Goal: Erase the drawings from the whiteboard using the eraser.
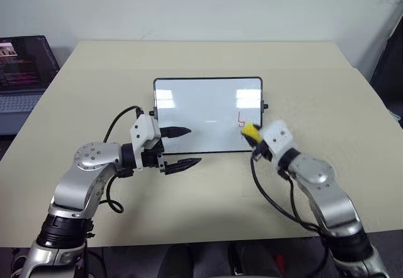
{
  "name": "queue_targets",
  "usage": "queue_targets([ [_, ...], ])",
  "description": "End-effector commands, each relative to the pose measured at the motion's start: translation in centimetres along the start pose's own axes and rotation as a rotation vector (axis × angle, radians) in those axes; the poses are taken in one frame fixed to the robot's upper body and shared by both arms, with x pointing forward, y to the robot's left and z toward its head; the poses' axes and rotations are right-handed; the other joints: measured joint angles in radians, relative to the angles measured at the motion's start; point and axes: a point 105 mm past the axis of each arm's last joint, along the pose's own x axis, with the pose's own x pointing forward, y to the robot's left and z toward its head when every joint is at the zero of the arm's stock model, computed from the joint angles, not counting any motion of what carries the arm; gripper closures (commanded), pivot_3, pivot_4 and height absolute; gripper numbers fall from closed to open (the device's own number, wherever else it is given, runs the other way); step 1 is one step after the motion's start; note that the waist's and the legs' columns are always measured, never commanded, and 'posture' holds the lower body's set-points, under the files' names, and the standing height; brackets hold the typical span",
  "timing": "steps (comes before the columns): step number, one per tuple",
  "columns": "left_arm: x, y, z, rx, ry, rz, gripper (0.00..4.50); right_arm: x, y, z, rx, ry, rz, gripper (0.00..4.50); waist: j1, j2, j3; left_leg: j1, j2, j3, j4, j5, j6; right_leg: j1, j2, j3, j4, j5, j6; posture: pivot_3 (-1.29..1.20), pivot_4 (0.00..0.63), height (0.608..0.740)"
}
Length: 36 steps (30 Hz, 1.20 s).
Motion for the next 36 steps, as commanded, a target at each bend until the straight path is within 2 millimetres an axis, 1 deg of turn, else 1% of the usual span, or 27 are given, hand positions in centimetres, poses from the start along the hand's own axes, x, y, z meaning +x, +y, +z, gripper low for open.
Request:
queue_targets([
  [1,-0.4,-0.3,0.4,0.025,-0.006,0.008,0.0,1.8,-0.4,1.0,-0.033,-0.04,-0.03,3.38,0.001,0.0,0.0,0.0,0.0,0.0,0.0,0.0,0.0,0.0,0.0,0.0,-0.001,0.0,0.0,0.0,0.15,0.74],
  [3,-0.7,-0.3,0.3,0.021,-0.003,0.019,0.0,2.7,-0.7,0.9,-0.035,-0.034,-0.042,3.38,0.004,0.0,0.0,-0.001,0.0,0.0,0.0,0.0,0.0,0.0,0.0,0.0,-0.002,0.0,0.0,0.0,0.15,0.74],
  [6,-1.0,-0.5,0.1,0.019,0.001,0.032,0.0,3.3,-1.0,0.4,-0.036,-0.001,-0.038,3.38,0.011,0.0,0.0,-0.003,0.0,0.0,0.0,0.0,0.0,-0.001,-0.001,0.0,-0.002,0.0,0.0,0.0,0.15,0.74],
  [8,-1.1,-0.6,0.1,0.018,0.002,0.04,0.0,3.3,-0.6,-0.4,-0.035,0.044,0.001,3.38,0.013,0.0,0.0,-0.003,0.0,0.0,0.0,0.0,0.0,-0.001,-0.002,0.0,-0.002,0.0,0.0,0.0,0.15,0.74],
  [10,-1.2,-0.7,0.0,0.013,0.003,0.051,0.0,2.9,0.5,-2.1,-0.006,0.127,0.09,3.38,0.014,0.0,0.0,-0.002,0.0,0.0,0.0,0.0,0.0,-0.001,-0.002,0.0,-0.001,0.0,0.0,0.0,0.15,0.74],
  [11,-1.3,-0.7,-0.1,0.011,0.004,0.054,0.0,2.7,0.9,-2.5,0.006,0.151,0.118,3.38,0.015,0.0,0.0,-0.001,0.0,0.0,0.0,0.0,0.0,0.0,-0.002,-0.001,-0.001,0.0,0.0,0.0,0.15,0.74],
  [13,-1.4,-0.8,-0.1,0.009,0.005,0.056,0.0,2.3,1.6,-3.0,0.017,0.175,0.166,3.38,0.014,0.0,-0.001,0.001,0.0,0.0,0.0,0.0,0.0,0.001,-0.002,0.0,0.0,0.0,0.0,0.0,0.15,0.74],
  [15,-1.4,-0.9,-0.2,0.008,0.005,0.057,0.0,2.2,1.8,-3.0,0.017,0.179,0.174,3.38,0.014,-0.001,-0.001,0.002,0.0,0.0,0.0,0.0,0.0,0.002,-0.001,0.0,0.001,0.0,0.0,0.0,0.15,0.74],
  [16,-1.4,-0.9,-0.2,0.008,0.005,0.059,0.0,2.3,1.3,-2.8,0.006,0.171,0.147,3.38,0.013,-0.001,-0.001,0.002,0.0,0.0,0.001,0.0,0.0,0.002,-0.001,0.0,0.002,0.0,0.0,0.0,0.15,0.74],
  [20,-1.3,-0.9,-0.3,0.004,0.004,0.059,0.0,3.0,-1.8,-1.6,-0.029,0.113,-0.032,3.38,0.013,-0.001,-0.001,0.004,-0.001,0.001,0.002,0.0,0.0,0.002,-0.001,0.001,0.006,0.0,0.0,0.0,0.15,0.74],
  [21,-1.3,-0.9,-0.3,0.004,0.004,0.057,0.0,3.0,-2.2,-1.5,-0.031,0.109,-0.053,3.38,0.013,-0.001,-0.001,0.005,-0.001,0.001,0.002,0.0,0.0,0.002,-0.001,0.001,0.007,0.0,0.0,0.0,0.15,0.74],
  [23,-1.3,-0.9,-0.3,0.002,0.003,0.053,0.0,2.9,-2.1,-2.0,-0.024,0.13,-0.039,3.38,0.014,-0.001,-0.001,0.005,-0.001,0.001,0.002,0.0,0.0,0.002,-0.001,0.001,0.009,0.0,0.0,0.0,0.15,0.74],
  [27,-1.2,-0.9,-0.3,0.0,0.002,0.047,0.0,1.9,0.0,-4.0,0.009,0.22,0.079,3.38,0.014,-0.001,-0.001,0.006,-0.001,0.001,0.002,0.0,0.0,0.002,-0.001,0.001,0.009,0.0,0.0,0.0,0.15,0.74],
  [29,-1.2,-1.0,-0.3,-0.001,0.002,0.046,0.0,1.3,1.1,-4.5,0.024,0.247,0.146,3.38,0.014,-0.001,-0.001,0.006,-0.001,0.001,0.002,0.0,0.0,0.002,-0.001,0.001,0.009,0.0,0.0,0.0,0.15,0.74],
  [31,-1.2,-1.0,-0.3,-0.002,0.003,0.046,0.0,1.0,1.6,-4.7,0.014,0.259,0.177,3.38,0.013,-0.001,-0.001,0.006,-0.001,0.001,0.002,0.0,0.0,0.002,-0.001,0.002,0.009,0.0,0.0,0.0,0.15,0.74],
  [34,-1.1,-1.0,-0.3,-0.003,0.002,0.046,0.0,1.5,0.5,-3.8,-0.015,0.221,0.109,3.38,0.009,-0.001,-0.001,0.009,-0.001,0.003,0.002,0.0,0.0,0.003,-0.001,0.003,0.012,0.0,0.0,0.0,0.15,0.74],
  [36,-1.1,-1.1,-0.3,-0.004,0.002,0.045,0.0,2.2,-1.0,-2.7,-0.032,0.173,0.019,3.38,0.008,-0.001,-0.001,0.01,-0.001,0.003,0.002,0.001,0.001,0.003,-0.001,0.003,0.013,0.0,0.0,0.0,0.15,0.74],
])
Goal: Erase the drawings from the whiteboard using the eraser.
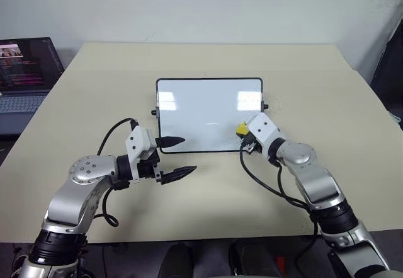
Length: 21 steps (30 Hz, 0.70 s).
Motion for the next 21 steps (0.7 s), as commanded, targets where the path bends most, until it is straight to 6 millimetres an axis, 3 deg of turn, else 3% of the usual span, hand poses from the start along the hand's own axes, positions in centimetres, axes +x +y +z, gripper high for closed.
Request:
queue_targets([
  [1,-0.1,-0.2,1.3,0.045,-0.028,-0.011,0.0,0.3,-3.0,1.3,-0.024,-0.045,-0.17,3.38,-0.003,0.0,0.0,0.0,0.0,0.0,0.0,0.0,0.0,0.0,0.0,0.0,0.0,0.0,0.0,0.0,0.15,0.74],
  [5,0.0,-0.2,1.4,0.044,-0.029,-0.011,0.0,0.4,-3.6,1.5,-0.03,-0.05,-0.197,3.38,-0.003,0.0,0.0,0.0,0.0,0.0,0.0,0.001,0.0,0.0,0.0,0.0,0.0,0.0,0.0,0.0,0.15,0.74],
  [8,-0.1,-0.3,1.4,0.042,-0.029,-0.014,0.0,0.0,-2.4,-0.5,-0.017,0.028,-0.115,3.38,-0.002,0.0,0.0,-0.001,0.0,0.0,-0.001,0.001,0.0,0.0,0.0,0.0,-0.001,0.0,0.0,0.0,0.15,0.74],
  [14,0.0,-0.4,1.3,0.039,-0.029,-0.018,0.0,-0.8,0.2,-1.9,-0.024,0.099,0.049,3.38,-0.002,-0.001,0.0,0.0,0.0,0.0,-0.001,0.001,0.0,0.0,0.0,0.0,-0.001,0.0,0.0,0.0,0.15,0.74],
  [21,0.1,-0.3,1.4,0.046,-0.028,-0.022,0.0,0.1,-3.1,1.2,-0.062,-0.032,-0.142,3.38,-0.014,-0.001,0.0,0.001,0.0,0.001,-0.001,0.001,0.001,0.0,0.0,0.001,0.0,0.0,0.0,0.0,0.15,0.74],
])
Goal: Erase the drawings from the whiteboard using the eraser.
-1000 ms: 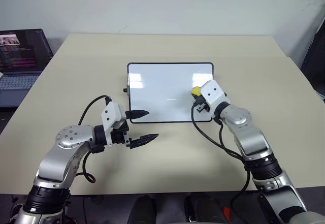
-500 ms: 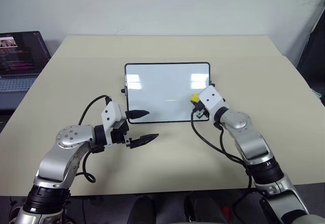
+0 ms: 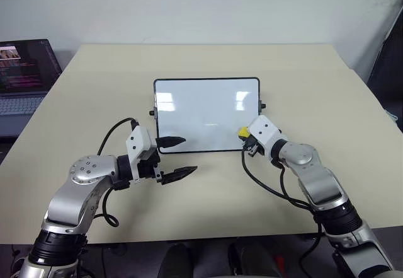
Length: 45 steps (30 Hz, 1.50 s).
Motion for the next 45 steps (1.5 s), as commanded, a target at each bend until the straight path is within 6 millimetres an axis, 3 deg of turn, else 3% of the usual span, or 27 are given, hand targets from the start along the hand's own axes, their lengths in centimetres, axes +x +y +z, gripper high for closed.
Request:
queue_targets([
  [1,0.0,-0.1,1.2,0.046,-0.023,-0.016,0.0,0.3,-2.3,1.6,-0.022,-0.06,-0.111,3.38,-0.001,0.0,0.0,0.0,0.0,0.0,0.0,0.0,0.0,0.0,0.0,0.0,0.0,0.0,0.0,0.0,0.15,0.74],
  [6,0.0,-0.1,1.3,0.05,-0.023,-0.018,0.0,1.1,-2.1,3.3,-0.044,-0.127,-0.121,3.38,-0.002,0.0,0.0,-0.002,0.0,0.0,-0.001,0.0,0.0,-0.001,0.0,0.0,-0.001,0.0,0.0,0.0,0.15,0.74],
  [11,0.0,0.0,1.4,0.054,-0.022,-0.013,0.0,1.1,0.0,0.3,-0.089,0.004,0.018,3.38,-0.001,0.0,0.0,-0.003,0.0,0.0,-0.002,0.0,0.0,-0.001,0.0,0.0,-0.004,0.0,-0.001,0.0,0.15,0.74],
  [15,-0.2,0.0,1.3,0.053,-0.021,-0.009,0.0,0.5,1.3,-0.7,-0.09,0.043,0.096,3.38,-0.001,0.0,0.0,-0.002,0.0,0.0,-0.002,0.0,0.0,-0.001,-0.001,-0.001,-0.003,0.0,0.0,0.0,0.15,0.74],
  [17,-0.1,0.0,1.3,0.052,-0.022,-0.009,0.0,0.4,0.2,0.0,-0.094,0.013,0.036,3.38,-0.003,0.0,0.0,-0.001,0.0,0.0,-0.002,0.0,0.0,-0.001,-0.001,0.0,-0.002,0.0,0.0,0.0,0.15,0.74],
  [21,0.4,-0.1,1.7,0.076,-0.026,-0.03,0.0,-1.0,-1.8,3.4,-0.002,-0.154,-0.06,3.38,-0.002,0.0,0.001,-0.001,0.0,-0.001,-0.001,0.0,0.0,-0.001,0.0,-0.001,-0.001,0.0,0.0,0.0,0.15,0.74],
  [25,1.1,-0.4,2.1,0.121,-0.034,-0.07,0.0,-4.4,-2.9,3.3,0.104,-0.179,-0.116,3.38,0.009,0.0,0.001,-0.005,0.0,-0.002,-0.002,0.0,0.0,-0.002,0.0,-0.002,-0.004,0.0,0.0,0.0,0.15,0.74],
  [29,2.2,-0.8,2.9,0.131,-0.084,-0.109,0.0,-8.1,-3.1,0.0,0.209,-0.082,-0.203,3.38,0.025,0.0,0.001,-0.013,0.0,-0.005,-0.002,-0.001,0.0,-0.003,-0.001,-0.006,-0.014,0.0,0.0,0.0,0.15,0.74],
  [33,3.1,-0.9,3.3,0.146,-0.103,-0.165,0.0,-9.5,-3.0,-3.0,0.303,0.0,-0.329,3.38,0.02,0.0,0.001,-0.014,-0.001,-0.004,-0.002,-0.001,0.0,-0.003,-0.002,-0.004,-0.015,0.0,0.0,0.0,0.15,0.74],
  [37,3.7,-0.9,3.5,0.167,-0.108,-0.224,0.0,-9.4,-2.7,-5.1,0.337,0.068,-0.39,3.38,0.016,0.001,0.001,-0.012,0.0,-0.003,-0.002,-0.001,0.0,-0.003,-0.001,-0.004,-0.013,0.0,0.0,0.0,0.15,0.74],
  [45,4.7,-1.2,3.7,0.189,-0.121,-0.28,0.0,-7.8,-4.7,-7.6,0.468,0.11,-0.501,3.38,0.017,0.001,0.001,-0.011,-0.001,-0.002,-0.002,-0.001,0.0,-0.002,0.0,-0.003,-0.014,0.0,0.0,0.0,0.15,0.74],
])
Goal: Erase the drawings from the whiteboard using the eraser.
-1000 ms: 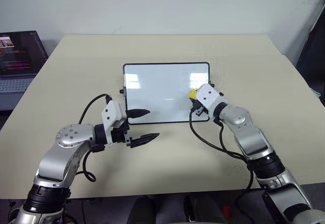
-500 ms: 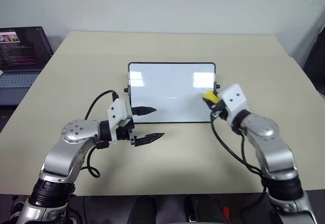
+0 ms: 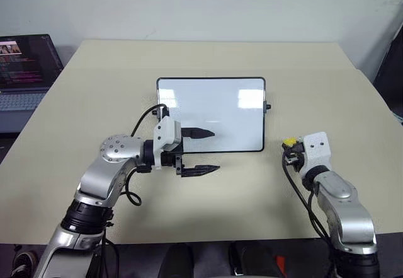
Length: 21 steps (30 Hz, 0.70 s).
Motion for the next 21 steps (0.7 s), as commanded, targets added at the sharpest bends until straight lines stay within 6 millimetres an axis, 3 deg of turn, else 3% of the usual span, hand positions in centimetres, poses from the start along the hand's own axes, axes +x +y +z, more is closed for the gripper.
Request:
queue_targets([
  [1,0.1,-0.1,0.7,0.038,-0.015,-0.014,0.0,0.8,-1.7,0.5,0.029,-0.027,-0.065,3.38,0.001,0.0,0.0,0.0,0.0,0.0,0.0,0.0,0.0,0.0,0.0,0.0,0.0,0.0,0.0,0.0,0.15,0.74],
  [7,-0.4,-0.5,0.5,0.017,-0.007,0.012,0.0,1.8,-2.8,-0.1,0.084,-0.015,-0.09,3.38,0.003,0.0,0.0,-0.001,0.0,0.0,0.0,0.0,0.0,0.0,0.0,0.0,-0.001,0.0,0.0,0.0,0.15,0.74],
  [8,-0.5,-0.6,0.5,0.013,-0.009,0.019,0.0,1.8,-2.8,0.0,0.085,-0.015,-0.087,2.82,0.003,0.0,0.0,-0.001,0.0,0.0,0.0,0.0,0.0,0.0,0.0,0.0,-0.001,0.0,0.0,0.0,0.15,0.74],
  [11,-0.4,-0.9,0.7,-0.003,-0.022,0.019,0.0,1.8,-3.1,0.2,0.099,-0.027,-0.091,2.08,0.003,0.0,0.0,-0.001,0.0,-0.001,0.0,0.0,0.0,0.0,-0.001,0.0,0.0,0.0,0.0,0.0,0.15,0.74],
  [16,0.6,-0.9,0.9,-0.005,-0.057,0.008,0.0,1.1,-3.6,1.2,0.122,-0.073,-0.094,0.24,0.004,0.0,0.0,-0.001,0.0,0.0,0.0,0.0,0.0,0.0,-0.001,0.0,0.0,0.0,0.0,0.0,0.15,0.74],
  [17,0.8,-0.7,0.9,-0.001,-0.064,0.014,0.0,0.8,-3.7,1.6,0.124,-0.097,-0.097,0.03,0.004,0.0,0.0,-0.001,0.0,0.0,0.0,0.0,0.0,0.0,-0.001,0.0,0.0,0.0,0.0,0.0,0.15,0.74],
  [21,0.7,0.9,1.2,-0.012,-0.098,0.132,0.0,-1.7,-3.3,4.2,0.087,-0.223,-0.008,0.03,0.005,0.001,0.0,-0.001,0.0,-0.001,0.0,0.0,0.0,0.0,-0.001,-0.001,0.0,0.0,0.0,0.0,0.15,0.74],
])
